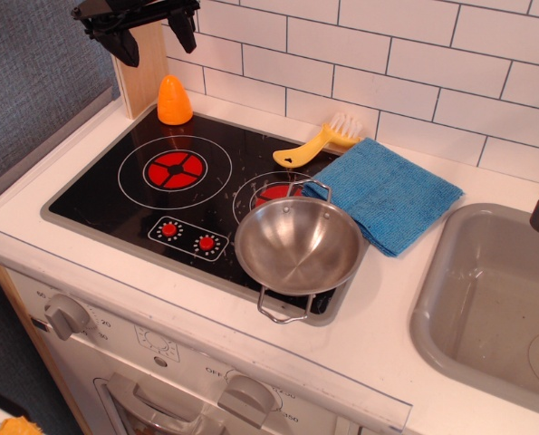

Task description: Move the scrubber to the left side of the stove.

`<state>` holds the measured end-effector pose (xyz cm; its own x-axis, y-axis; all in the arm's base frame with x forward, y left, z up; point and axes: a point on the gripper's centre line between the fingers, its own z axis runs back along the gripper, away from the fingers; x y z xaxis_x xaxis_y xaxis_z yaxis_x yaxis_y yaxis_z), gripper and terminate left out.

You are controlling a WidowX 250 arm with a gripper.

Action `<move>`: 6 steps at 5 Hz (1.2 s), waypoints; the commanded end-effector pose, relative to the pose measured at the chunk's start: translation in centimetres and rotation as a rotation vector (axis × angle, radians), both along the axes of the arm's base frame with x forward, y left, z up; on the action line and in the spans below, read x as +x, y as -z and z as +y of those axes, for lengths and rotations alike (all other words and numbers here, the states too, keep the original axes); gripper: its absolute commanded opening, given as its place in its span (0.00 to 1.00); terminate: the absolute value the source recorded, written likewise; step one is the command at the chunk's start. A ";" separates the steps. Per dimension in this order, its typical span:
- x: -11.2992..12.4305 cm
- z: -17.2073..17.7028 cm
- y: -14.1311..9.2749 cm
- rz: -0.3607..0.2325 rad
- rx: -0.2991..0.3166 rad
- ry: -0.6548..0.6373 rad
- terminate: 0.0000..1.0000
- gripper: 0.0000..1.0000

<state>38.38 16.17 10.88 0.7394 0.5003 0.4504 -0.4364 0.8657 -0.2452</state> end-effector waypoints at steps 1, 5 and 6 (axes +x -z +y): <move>0.0 0.0 0.0 0.000 0.000 0.000 0.00 1.00; 1.5 -9.1 1.6 0.106 0.052 0.573 0.00 1.00; 2.9 -11.8 2.7 0.134 0.076 0.717 0.00 1.00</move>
<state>41.09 4.09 6.05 0.9448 -0.1518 0.2904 0.2104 0.9604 -0.1824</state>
